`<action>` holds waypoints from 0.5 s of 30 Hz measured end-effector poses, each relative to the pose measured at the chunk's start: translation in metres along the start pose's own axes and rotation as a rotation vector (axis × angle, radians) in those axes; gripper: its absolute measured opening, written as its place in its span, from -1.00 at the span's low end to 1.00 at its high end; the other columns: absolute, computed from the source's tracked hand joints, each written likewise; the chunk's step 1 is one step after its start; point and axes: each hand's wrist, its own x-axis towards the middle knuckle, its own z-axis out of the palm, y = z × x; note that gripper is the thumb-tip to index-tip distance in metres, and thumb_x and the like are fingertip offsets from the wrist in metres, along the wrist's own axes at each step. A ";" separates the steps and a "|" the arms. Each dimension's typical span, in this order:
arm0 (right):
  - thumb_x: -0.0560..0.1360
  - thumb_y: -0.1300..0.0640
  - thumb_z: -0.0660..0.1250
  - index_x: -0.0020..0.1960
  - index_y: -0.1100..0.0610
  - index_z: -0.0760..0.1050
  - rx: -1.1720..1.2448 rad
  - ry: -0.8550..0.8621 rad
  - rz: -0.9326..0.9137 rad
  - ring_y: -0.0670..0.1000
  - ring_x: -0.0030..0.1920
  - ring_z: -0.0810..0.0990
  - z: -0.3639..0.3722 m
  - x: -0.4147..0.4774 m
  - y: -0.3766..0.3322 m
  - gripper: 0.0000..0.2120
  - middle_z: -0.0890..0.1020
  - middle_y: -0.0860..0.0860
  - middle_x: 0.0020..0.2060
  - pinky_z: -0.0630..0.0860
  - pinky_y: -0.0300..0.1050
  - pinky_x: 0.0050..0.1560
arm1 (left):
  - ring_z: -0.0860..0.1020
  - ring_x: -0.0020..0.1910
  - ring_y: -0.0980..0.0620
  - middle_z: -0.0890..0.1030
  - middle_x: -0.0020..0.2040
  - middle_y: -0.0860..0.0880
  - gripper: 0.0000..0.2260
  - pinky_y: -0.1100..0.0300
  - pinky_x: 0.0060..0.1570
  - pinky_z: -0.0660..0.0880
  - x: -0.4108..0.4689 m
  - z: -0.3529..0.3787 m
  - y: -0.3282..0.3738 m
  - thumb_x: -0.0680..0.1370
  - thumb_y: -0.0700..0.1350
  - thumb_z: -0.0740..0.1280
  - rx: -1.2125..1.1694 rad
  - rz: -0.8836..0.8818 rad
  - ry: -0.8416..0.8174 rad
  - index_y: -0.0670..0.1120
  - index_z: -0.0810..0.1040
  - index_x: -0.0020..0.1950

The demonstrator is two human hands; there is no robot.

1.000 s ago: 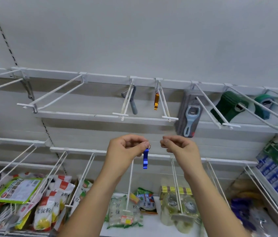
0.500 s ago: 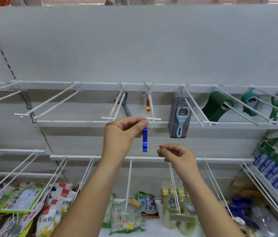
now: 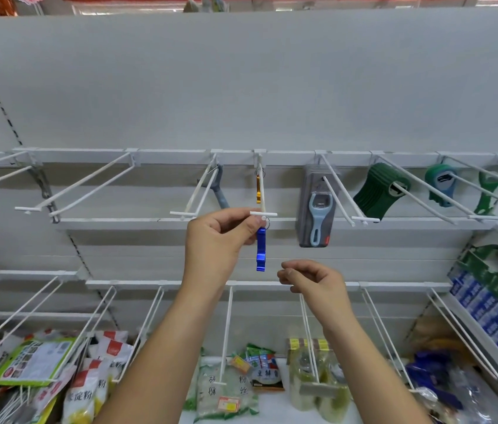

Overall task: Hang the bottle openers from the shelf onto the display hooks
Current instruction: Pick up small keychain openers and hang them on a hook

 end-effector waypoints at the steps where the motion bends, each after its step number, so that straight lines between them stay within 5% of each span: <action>1: 0.53 0.26 0.40 0.01 0.11 0.68 -0.001 -0.001 0.002 -0.05 -0.08 0.73 -0.001 0.000 0.000 -0.88 0.76 0.01 -0.17 0.59 -0.22 -0.07 | 0.72 -0.12 0.00 0.75 -0.16 -0.01 -0.91 0.13 -0.06 0.67 0.000 0.000 0.000 0.52 -0.21 0.46 -0.003 0.005 0.002 -0.05 0.74 -0.03; 15: 0.57 0.28 0.32 0.02 0.11 0.68 0.019 0.002 0.024 -0.01 -0.07 0.73 -0.001 0.003 0.002 -0.82 0.76 0.02 -0.16 0.63 -0.08 0.03 | 0.72 -0.11 -0.03 0.75 -0.15 -0.05 -0.87 0.06 -0.04 0.68 0.006 -0.001 -0.007 0.56 -0.27 0.39 -0.077 -0.029 -0.043 -0.09 0.71 -0.01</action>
